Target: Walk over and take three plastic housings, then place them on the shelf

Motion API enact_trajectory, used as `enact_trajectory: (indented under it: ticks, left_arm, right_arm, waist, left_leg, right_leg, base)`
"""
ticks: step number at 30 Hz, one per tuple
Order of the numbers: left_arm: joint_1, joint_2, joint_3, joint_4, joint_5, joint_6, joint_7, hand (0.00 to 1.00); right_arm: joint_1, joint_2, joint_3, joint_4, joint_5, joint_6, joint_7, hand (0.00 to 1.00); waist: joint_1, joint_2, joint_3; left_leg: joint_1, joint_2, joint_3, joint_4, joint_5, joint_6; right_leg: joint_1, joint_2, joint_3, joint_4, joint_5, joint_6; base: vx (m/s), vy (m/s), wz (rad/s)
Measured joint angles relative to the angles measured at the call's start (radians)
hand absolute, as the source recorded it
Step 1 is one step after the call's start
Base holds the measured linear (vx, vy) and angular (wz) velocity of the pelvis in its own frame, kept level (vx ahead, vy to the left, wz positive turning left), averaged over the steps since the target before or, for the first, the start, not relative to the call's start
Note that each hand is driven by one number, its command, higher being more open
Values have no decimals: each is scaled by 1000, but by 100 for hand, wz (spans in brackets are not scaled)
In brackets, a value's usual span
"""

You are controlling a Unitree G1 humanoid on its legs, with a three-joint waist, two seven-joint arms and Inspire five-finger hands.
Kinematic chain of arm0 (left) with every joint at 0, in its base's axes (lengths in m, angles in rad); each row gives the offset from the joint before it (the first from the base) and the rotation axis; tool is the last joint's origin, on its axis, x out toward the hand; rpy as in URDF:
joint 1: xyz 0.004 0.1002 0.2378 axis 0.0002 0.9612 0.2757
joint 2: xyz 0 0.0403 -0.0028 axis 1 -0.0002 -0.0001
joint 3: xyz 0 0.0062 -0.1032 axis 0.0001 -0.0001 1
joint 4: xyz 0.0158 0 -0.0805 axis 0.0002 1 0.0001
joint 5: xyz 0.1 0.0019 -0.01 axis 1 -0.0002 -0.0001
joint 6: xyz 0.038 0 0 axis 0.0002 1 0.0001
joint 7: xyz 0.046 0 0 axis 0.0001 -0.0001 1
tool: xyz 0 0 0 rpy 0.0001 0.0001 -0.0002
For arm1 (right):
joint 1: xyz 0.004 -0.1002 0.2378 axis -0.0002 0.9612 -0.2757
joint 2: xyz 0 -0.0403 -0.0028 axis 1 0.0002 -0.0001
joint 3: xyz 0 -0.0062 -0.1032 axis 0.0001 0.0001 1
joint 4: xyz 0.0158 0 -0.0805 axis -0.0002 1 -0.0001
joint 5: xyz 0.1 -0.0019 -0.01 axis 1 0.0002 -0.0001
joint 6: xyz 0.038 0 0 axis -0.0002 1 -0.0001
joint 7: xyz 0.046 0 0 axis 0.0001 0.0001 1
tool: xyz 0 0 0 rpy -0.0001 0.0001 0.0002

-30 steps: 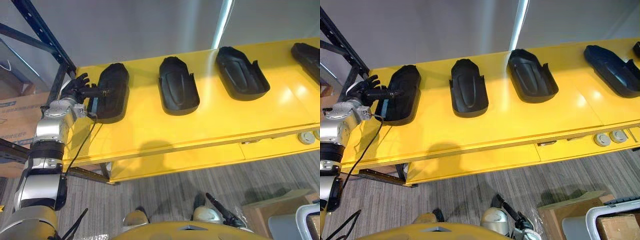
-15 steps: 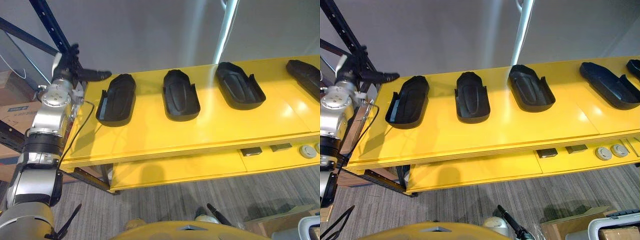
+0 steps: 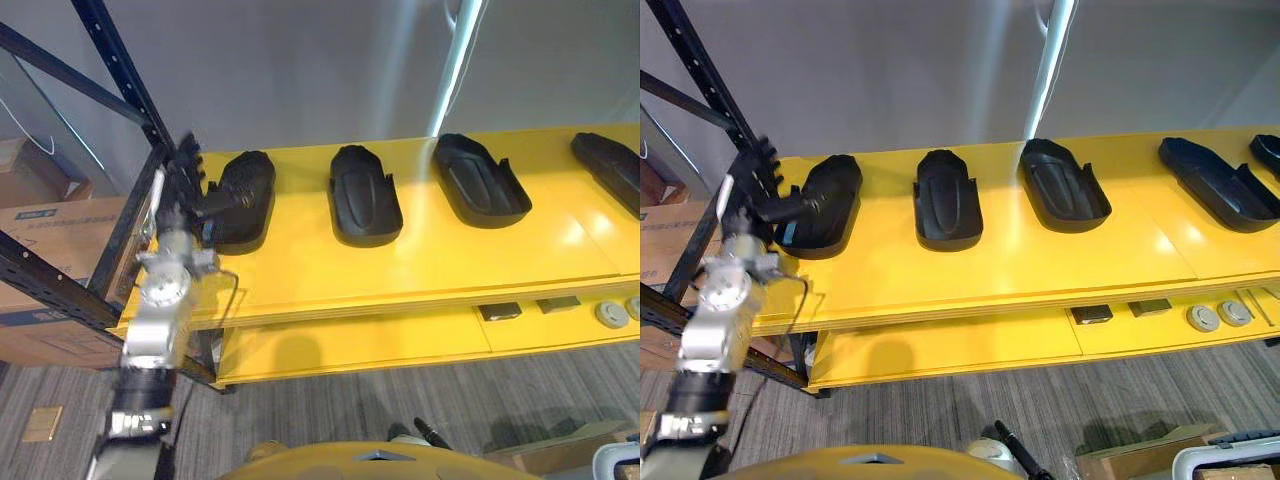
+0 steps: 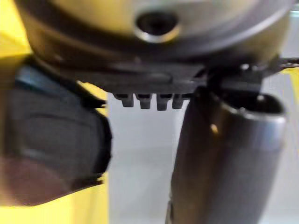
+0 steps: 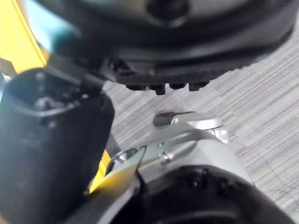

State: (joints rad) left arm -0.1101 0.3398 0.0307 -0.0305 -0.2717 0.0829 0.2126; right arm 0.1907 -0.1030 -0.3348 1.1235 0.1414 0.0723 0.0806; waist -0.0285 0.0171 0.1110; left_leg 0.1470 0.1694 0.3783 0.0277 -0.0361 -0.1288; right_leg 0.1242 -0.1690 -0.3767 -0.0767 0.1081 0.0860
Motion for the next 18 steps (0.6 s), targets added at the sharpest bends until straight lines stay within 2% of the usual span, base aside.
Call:
enact_trajectory:
  ticks: [2,4,7,9,10,11,12,16,18]
  left_arm:
    - [36,-9,-30,1,47,-7,17,100]
    - [59,-21,-43,2,81,-39,56,100]
    - [83,-23,-45,3,139,-120,130,100]
    - [83,-28,-45,3,171,-211,202,100]
    - [83,-29,-46,2,201,-245,236,100]
    - [83,-29,-46,2,206,-254,245,100]
    - [83,-31,-46,2,207,-304,278,100]
    - [83,-56,-48,-1,209,-426,311,100]
    - [83,-58,-53,-10,228,-462,325,100]
  right_arm:
    - [-2,0,14,-3,0,-1,1,100]
    - [-2,2,32,-3,0,2,1,100]
    - [-2,2,33,-3,0,4,2,100]
    - [-1,2,32,-3,0,19,6,100]
    - [-1,1,30,-3,-3,27,13,100]
    - [-1,0,29,-3,-7,28,15,100]
    - [-1,-1,28,-3,-17,31,22,100]
    - [1,-1,20,-1,-19,49,26,100]
    - [1,0,20,-1,-20,50,33,100]
  waist:
    - [-1,-9,-5]
    - [0,-19,-12]
    - [0,-20,-17]
    - [0,-19,-19]
    - [0,-19,-21]
    - [0,-18,-21]
    - [0,-18,-21]
    - [-1,-23,-31]
    - [0,-28,-38]
  left_leg:
    - [3,-4,2,-7,2,1]
    - [12,-6,5,-18,5,0]
    - [26,-10,10,-35,10,0]
    - [38,-16,10,-54,20,1]
    - [40,-17,9,-58,21,2]
    - [41,-18,9,-59,21,2]
    - [52,-21,8,-71,25,2]
    - [72,-22,5,-85,27,1]
    - [73,-22,5,-87,27,1]
  right_leg:
    - [-1,-2,1,0,0,-1]
    - [-1,-2,1,0,-2,-4]
    - [1,-2,2,0,-5,-7]
    - [3,-4,1,0,-6,-10]
    - [3,-5,0,0,-6,-10]
    - [4,-5,0,0,-6,-10]
    - [9,-6,-1,0,-7,-10]
    - [25,-5,-7,4,-15,-19]
    - [24,-5,-8,6,-18,-16]
  base:
    - [24,35,-4]
    - [25,28,-5]
    - [23,23,-7]
    - [13,16,1]
    - [0,0,0]
    - [0,0,0]
    - [0,0,0]
    - [4,11,2]
    - [0,3,2]
